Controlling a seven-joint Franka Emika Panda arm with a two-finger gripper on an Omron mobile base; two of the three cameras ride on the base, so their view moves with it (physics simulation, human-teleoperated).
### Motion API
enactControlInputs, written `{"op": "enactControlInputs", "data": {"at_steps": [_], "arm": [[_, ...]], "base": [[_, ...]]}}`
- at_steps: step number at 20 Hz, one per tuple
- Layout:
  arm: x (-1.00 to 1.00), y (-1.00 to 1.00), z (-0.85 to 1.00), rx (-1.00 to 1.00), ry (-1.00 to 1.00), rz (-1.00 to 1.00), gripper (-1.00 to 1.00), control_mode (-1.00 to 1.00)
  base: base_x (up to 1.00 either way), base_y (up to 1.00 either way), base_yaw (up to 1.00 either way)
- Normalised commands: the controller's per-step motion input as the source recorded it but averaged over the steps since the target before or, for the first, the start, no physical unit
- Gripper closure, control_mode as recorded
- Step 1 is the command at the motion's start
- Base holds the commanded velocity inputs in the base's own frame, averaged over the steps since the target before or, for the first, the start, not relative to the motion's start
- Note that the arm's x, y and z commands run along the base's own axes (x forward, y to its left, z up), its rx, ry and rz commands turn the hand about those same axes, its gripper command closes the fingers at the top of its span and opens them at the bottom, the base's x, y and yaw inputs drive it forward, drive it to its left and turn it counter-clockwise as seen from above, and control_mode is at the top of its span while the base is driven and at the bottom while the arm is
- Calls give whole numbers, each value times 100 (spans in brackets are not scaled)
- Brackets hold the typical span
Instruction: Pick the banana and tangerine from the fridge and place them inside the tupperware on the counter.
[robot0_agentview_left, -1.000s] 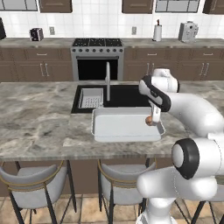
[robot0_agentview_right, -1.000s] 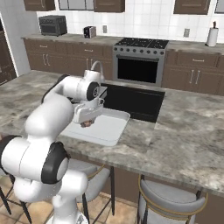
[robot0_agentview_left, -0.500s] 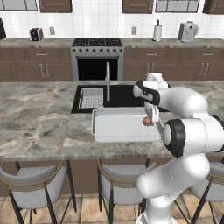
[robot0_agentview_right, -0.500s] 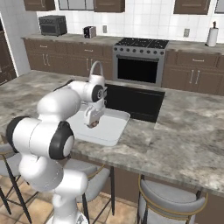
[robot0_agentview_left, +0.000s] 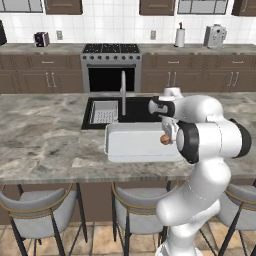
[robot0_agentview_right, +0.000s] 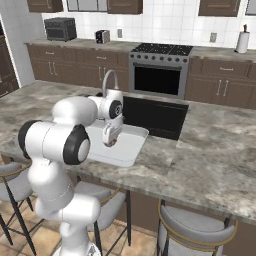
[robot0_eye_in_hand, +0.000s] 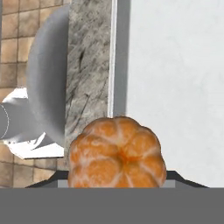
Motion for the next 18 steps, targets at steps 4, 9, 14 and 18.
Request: {"op": "enactControlInputs", "data": {"at_steps": [4, 9, 14, 18], "arm": [[37, -4, -25, 0, 0, 0, 100, -100], [43, 0, -21, 0, 0, 0, 100, -100], [39, -2, -25, 0, 0, 0, 100, -100], [38, -3, -34, 0, 0, 0, 100, -100]], "base": [[0, 0, 0], [0, 0, 0], [0, 0, 0], [0, 0, 0]]}}
